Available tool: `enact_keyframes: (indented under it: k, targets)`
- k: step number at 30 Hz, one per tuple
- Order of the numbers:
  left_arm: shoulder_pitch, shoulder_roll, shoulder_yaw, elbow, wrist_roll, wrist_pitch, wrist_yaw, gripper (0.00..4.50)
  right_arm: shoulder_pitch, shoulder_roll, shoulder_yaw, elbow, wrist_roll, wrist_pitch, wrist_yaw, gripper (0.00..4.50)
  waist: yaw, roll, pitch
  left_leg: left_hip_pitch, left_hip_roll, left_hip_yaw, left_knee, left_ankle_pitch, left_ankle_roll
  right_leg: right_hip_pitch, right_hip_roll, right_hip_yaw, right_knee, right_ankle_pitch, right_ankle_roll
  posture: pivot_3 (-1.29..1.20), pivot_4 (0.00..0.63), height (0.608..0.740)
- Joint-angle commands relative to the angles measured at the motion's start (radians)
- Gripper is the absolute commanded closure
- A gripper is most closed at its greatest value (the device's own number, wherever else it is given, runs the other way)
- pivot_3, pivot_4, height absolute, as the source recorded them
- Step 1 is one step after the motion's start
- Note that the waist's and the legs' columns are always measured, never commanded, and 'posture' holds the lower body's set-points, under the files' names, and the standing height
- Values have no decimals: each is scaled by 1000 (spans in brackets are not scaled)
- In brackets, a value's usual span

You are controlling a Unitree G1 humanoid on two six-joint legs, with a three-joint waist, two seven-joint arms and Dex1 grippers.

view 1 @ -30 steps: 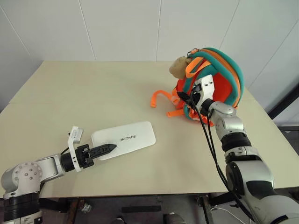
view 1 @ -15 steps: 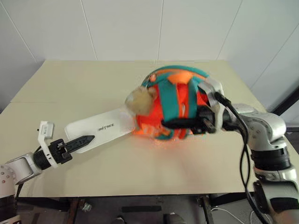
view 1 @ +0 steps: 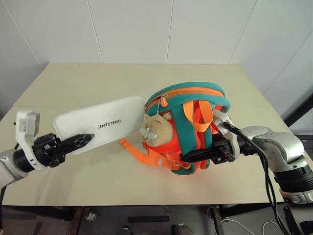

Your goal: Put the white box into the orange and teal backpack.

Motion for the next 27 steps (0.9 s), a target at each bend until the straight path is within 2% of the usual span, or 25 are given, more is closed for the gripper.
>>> enact_keyframes:
  k: [1,6,9,12,19,27]
  targets:
    - [-29,35,-25,-52,-21,-64,-66,3159,-16,11,14,-5,-15,-23,19,4483,0,0,0,0,0,0,0,0,0,0,0,0,0,0,0,0,150,740]
    - [-39,124,-203,-71,167,-243,-205,3159,-15,34,18,-3,-25,-37,7,4483,0,0,0,0,0,0,0,-1,0,0,0,0,0,0,0,0,150,740]
    - [-109,153,-334,3,328,-403,-261,3159,-15,54,20,-6,-32,-42,-5,4483,1,0,0,0,0,0,0,-1,0,0,0,0,0,0,0,0,150,740]
    - [-224,134,-443,100,453,-529,-271,3159,-15,67,18,-11,-34,-41,-13,4483,2,0,0,0,0,1,1,0,0,1,0,0,0,0,0,0,150,740]
    - [-526,25,-668,214,611,-610,-286,3159,1,77,10,-37,-26,-28,-31,4483,4,0,0,-1,0,0,2,-1,1,1,1,0,1,0,2,0,150,740]
    - [-746,-162,-822,298,690,-537,-259,3159,19,76,0,-58,-19,-19,-44,4483,5,0,0,-1,0,0,4,-1,1,1,1,1,5,-2,4,0,150,740]
